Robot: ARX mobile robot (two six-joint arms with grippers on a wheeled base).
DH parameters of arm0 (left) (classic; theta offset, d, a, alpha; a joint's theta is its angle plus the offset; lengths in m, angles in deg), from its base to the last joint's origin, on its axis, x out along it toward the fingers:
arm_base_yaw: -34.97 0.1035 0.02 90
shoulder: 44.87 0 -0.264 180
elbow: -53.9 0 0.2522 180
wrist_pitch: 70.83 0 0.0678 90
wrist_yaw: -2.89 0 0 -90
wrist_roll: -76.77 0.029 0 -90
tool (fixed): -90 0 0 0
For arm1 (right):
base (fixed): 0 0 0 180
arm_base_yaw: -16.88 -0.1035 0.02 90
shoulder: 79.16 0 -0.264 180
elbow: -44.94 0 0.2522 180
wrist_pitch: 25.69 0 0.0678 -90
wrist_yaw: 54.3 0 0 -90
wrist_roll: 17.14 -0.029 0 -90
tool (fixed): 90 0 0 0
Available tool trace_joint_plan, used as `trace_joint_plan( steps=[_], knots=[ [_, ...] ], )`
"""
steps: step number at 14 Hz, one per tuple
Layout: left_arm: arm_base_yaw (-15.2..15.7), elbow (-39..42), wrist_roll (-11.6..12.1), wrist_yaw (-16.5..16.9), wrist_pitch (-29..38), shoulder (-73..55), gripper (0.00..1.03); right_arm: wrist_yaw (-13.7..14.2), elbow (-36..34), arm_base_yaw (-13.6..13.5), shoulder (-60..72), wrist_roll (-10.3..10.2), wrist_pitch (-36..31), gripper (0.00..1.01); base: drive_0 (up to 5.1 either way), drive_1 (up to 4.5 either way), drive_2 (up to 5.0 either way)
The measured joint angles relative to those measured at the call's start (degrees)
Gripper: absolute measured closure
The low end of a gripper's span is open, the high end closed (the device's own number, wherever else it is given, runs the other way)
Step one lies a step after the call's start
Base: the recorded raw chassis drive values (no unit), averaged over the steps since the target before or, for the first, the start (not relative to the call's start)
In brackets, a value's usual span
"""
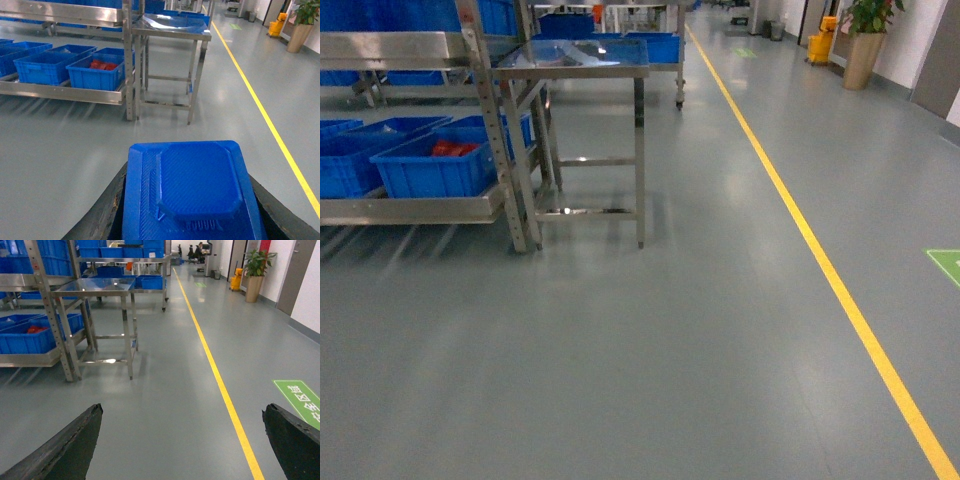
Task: Pick blue part to blue bin on bottom shelf
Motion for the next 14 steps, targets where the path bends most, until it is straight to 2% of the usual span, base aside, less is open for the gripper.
trace_joint_plan(
  steps=[14],
  knots=[
    [0.0,0.0,0.0,0.0,0.1,0.0,0.60,0.0,0.0,0.0,0.0,0.0,-0.3,0.03,0.0,4.04,-4.0]
  ],
)
